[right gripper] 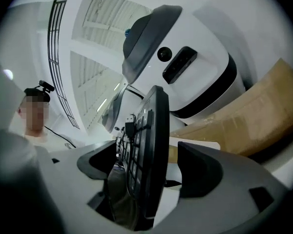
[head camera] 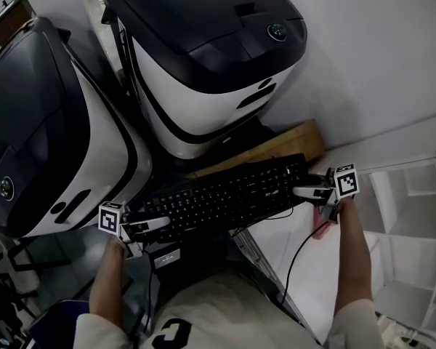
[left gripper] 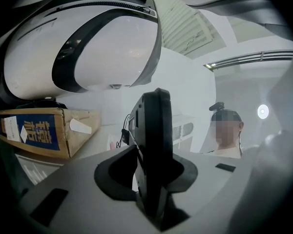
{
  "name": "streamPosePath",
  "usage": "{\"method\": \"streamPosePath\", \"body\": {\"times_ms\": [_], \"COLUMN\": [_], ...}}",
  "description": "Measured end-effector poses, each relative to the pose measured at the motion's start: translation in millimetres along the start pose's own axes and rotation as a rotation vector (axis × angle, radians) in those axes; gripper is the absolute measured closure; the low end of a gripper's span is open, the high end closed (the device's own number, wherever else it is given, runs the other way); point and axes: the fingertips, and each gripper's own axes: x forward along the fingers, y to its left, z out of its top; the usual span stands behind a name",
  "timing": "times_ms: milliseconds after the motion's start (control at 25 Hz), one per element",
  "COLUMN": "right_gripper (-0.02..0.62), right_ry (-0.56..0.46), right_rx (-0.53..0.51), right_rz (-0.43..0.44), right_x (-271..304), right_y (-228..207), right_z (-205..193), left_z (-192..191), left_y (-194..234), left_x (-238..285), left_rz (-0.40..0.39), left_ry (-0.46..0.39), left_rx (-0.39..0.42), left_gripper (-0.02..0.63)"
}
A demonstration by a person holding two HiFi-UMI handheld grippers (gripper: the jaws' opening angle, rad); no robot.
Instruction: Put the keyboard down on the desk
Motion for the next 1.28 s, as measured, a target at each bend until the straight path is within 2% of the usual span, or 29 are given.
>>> {"method": "streamPosePath", "body": {"times_ms": [80,120,200,240,440,560,800,1040,1120,1280], "right_gripper": [0.199,0.227,0.328,0.336,0.385,0.41,0.414,0.416,0.416,0.407], "right_ry": [0.009,0.017,0.022,0.018,0.031,-0.005,-0.022,-0.055,-0.062,-0.076], "right_rx": [0.006,0.007,0.009,0.012,0.026,0.073,0.09,0.086,0.092,0.113], "right_rz": [0.033,0.029,0.001,0.0,0.065,0.066,0.031,0.041,0.036,0.026], "right_x": [7,10,14,14,22,23,22,23,19,12], "right_y": [5,5,2,2,17,16,18,22,23,26], "right_z": [1,1,-1,-1,-8,-8,-13,-13,-15,-23], "left_z": [-1,-1,1,2,26,40,40,43,45,51], "left_y": [1,2,5,7,17,19,28,35,36,30], "left_x": [1,1,0,-3,-20,-22,-21,-23,-22,-8], "left_rz": [0.009,0.017,0.032,0.04,0.128,0.181,0.313,0.374,0.396,0.389], "left_ry": [0.016,0.022,0.019,0.007,-0.145,-0.212,-0.179,-0.18,-0.157,-0.126], "left_rx": [0.007,0.012,0.015,0.009,-0.003,0.0,0.006,-0.001,0.026,0.068], "left_gripper": [0.505,0.505,0.505,0.506,0.509,0.509,0.491,0.485,0.485,0.477]}}
